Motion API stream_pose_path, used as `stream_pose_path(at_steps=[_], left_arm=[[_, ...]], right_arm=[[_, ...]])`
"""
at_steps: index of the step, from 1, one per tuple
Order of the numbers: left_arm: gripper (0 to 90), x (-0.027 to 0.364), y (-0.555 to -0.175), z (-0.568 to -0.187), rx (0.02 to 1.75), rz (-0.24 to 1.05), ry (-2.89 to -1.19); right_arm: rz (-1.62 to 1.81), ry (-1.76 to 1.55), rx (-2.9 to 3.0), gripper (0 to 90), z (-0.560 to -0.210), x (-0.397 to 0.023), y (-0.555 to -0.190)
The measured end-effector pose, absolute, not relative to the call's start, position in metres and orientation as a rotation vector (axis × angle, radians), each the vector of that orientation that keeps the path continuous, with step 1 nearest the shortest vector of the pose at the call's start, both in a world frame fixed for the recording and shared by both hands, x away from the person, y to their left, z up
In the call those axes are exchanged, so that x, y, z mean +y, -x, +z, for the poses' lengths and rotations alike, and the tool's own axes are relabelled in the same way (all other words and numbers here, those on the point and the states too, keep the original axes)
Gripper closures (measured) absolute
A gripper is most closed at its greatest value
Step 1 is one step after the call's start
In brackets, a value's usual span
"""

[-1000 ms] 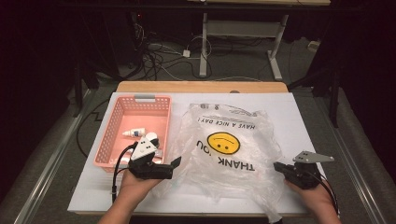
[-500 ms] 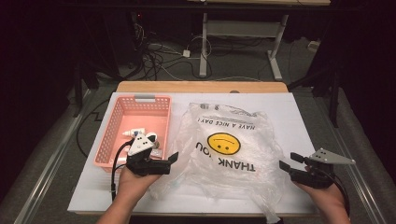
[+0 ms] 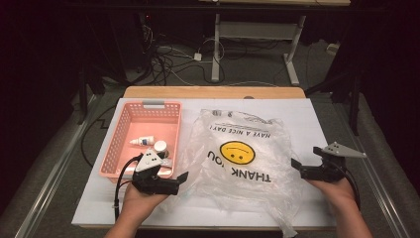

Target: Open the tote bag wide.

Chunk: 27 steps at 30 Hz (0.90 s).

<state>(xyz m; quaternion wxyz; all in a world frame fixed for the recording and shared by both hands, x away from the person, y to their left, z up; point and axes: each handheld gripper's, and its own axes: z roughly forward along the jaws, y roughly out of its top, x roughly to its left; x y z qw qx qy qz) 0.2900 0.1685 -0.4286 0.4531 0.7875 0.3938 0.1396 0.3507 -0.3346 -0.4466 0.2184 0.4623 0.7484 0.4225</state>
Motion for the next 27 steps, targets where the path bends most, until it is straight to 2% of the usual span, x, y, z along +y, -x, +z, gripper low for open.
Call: stream_pose_path(at_steps=[1, 3, 5, 7, 9, 12, 15, 18, 23, 26, 27], left_arm=[[0.0, 0.168, -0.288, -0.429, 0.969, 0.344, -1.953], [0.0, 0.162, -0.280, -0.427, 0.952, 0.256, -1.957], [7.0, 0.154, -0.269, -0.425, 0.899, 0.206, -1.941], [20.0, 0.144, -0.253, -0.427, 0.843, 0.253, -1.972], [24.2, 0.136, -0.247, -0.433, 0.820, 0.248, -2.029], [39.7, 0.125, -0.249, -0.446, 0.835, 0.222, -2.139], [60.4, 0.118, -0.250, -0.459, 0.826, 0.277, -2.251], [77.3, 0.118, -0.251, -0.467, 0.816, 0.255, -2.289], [86.7, 0.124, -0.253, -0.465, 0.834, 0.285, -2.268], [86.7, 0.131, -0.251, -0.463, 0.821, 0.325, -2.229], [86.8, 0.132, -0.251, -0.463, 0.822, 0.336, -2.216]], right_arm=[[1.174, -1.302, 2.065, 2.5, -0.446, -0.334, -0.356], [1.165, -1.349, 2.055, 5.1, -0.445, -0.332, -0.367], [1.121, -1.348, 2.072, 8.2, -0.443, -0.329, -0.379], [1.106, -1.363, 2.084, 11.2, -0.441, -0.329, -0.393], [1.090, -1.362, 2.089, 16.1, -0.438, -0.327, -0.406], [1.111, -1.357, 2.070, 25.0, -0.442, -0.319, -0.422], [1.090, -1.381, 2.098, 27.0, -0.450, -0.312, -0.440], [1.101, -1.383, 2.093, 26.9, -0.450, -0.312, -0.458], [1.053, -1.445, 2.174, 22.4, -0.473, -0.302, -0.482], [0.984, -1.403, 2.248, 25.9, -0.485, -0.291, -0.482], [0.960, -1.355, 2.263, 30.9, -0.485, -0.287, -0.479]])
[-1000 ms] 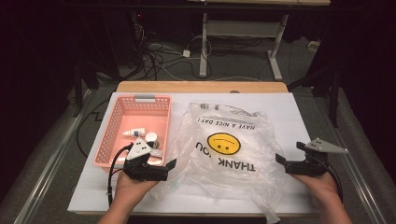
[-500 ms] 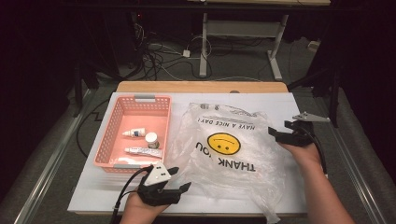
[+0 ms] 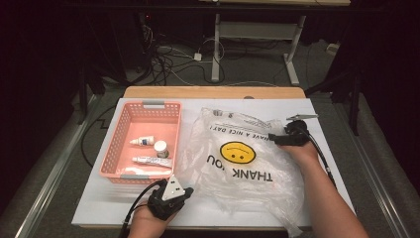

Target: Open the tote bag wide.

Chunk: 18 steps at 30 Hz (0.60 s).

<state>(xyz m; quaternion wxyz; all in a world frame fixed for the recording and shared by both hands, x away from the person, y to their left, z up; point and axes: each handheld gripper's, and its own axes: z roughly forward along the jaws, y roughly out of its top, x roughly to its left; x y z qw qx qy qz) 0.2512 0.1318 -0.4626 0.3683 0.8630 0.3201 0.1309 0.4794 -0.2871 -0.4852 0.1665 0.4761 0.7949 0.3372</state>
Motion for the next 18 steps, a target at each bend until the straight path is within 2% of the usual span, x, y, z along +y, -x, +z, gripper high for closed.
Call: stream_pose_path(at_steps=[2, 9, 10, 15, 18], left_arm=[[86.8, 0.132, -0.252, -0.462, 0.823, 0.343, -2.203], [86.8, 0.137, -0.252, -0.458, 0.837, 0.344, -2.166], [86.8, 0.138, -0.252, -0.457, 0.838, 0.342, -2.151], [85.7, 0.143, -0.253, -0.452, 0.826, 0.349, -2.095], [69.5, 0.145, -0.255, -0.449, 0.831, 0.311, -2.044]], right_arm=[[0.895, -1.288, 2.282, 37.8, -0.486, -0.278, -0.473], [0.937, -1.323, 2.269, 85.8, -0.484, -0.282, -0.466], [0.943, -1.324, 2.282, 89.0, -0.483, -0.283, -0.465], [0.965, -1.355, 2.216, 90.0, -0.476, -0.298, -0.458], [0.971, -1.401, 2.166, 90.0, -0.470, -0.310, -0.456]])
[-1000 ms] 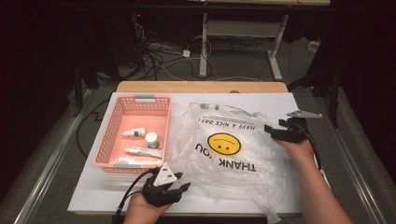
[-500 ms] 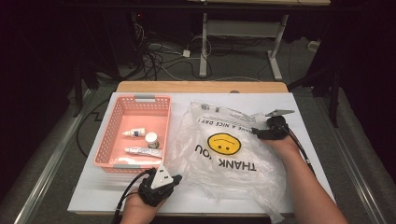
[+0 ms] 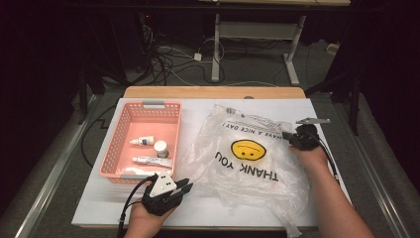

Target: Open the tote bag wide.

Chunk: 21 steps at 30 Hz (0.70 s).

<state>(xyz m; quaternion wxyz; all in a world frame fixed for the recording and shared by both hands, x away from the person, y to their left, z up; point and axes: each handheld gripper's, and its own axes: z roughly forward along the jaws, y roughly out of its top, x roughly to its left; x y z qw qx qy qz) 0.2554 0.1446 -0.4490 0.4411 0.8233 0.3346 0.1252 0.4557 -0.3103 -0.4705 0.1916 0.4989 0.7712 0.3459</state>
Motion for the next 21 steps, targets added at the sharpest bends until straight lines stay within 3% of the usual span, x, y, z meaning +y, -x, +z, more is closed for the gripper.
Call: stream_pose_path(at_steps=[4, 12, 21], left_arm=[[56.6, 0.148, -0.258, -0.447, 0.840, 0.286, -2.000], [44.3, 0.163, -0.260, -0.432, 0.891, 0.289, -1.930], [25.9, 0.198, -0.274, -0.411, 0.971, 0.377, -1.839]], right_arm=[[0.990, -1.438, 2.098, 90.0, -0.464, -0.324, -0.456], [0.978, -1.516, 2.019, 90.0, -0.464, -0.343, -0.463], [0.903, -1.598, 1.923, 90.0, -0.465, -0.363, -0.472]])
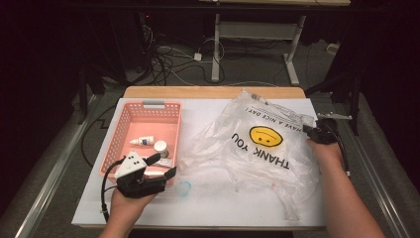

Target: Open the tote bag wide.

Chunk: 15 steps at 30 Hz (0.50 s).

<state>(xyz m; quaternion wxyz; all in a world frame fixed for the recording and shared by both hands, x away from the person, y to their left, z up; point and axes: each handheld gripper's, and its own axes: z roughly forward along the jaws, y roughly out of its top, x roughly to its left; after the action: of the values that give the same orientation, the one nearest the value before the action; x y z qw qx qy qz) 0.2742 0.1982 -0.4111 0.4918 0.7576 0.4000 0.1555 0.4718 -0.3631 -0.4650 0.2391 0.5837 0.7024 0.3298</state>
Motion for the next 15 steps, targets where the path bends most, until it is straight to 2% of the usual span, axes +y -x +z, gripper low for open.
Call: stream_pose_path(at_steps=[4, 7, 11, 13, 15], left_arm=[[13.8, 0.211, -0.286, -0.410, 1.019, 0.439, -1.864], [11.0, 0.219, -0.286, -0.409, 1.043, 0.480, -1.830], [1.0, 0.221, -0.288, -0.415, 1.080, 0.453, -1.854], [0.9, 0.224, -0.287, -0.418, 1.091, 0.445, -1.835], [0.9, 0.225, -0.288, -0.420, 1.091, 0.442, -1.829]], right_arm=[[0.879, -1.641, 1.846, 87.4, -0.460, -0.376, -0.470], [0.856, -1.658, 1.807, 84.9, -0.458, -0.381, -0.462], [0.845, -1.652, 1.770, 82.2, -0.458, -0.387, -0.442], [0.851, -1.648, 1.773, 79.3, -0.458, -0.389, -0.437], [0.863, -1.633, 1.792, 68.9, -0.459, -0.393, -0.420]])
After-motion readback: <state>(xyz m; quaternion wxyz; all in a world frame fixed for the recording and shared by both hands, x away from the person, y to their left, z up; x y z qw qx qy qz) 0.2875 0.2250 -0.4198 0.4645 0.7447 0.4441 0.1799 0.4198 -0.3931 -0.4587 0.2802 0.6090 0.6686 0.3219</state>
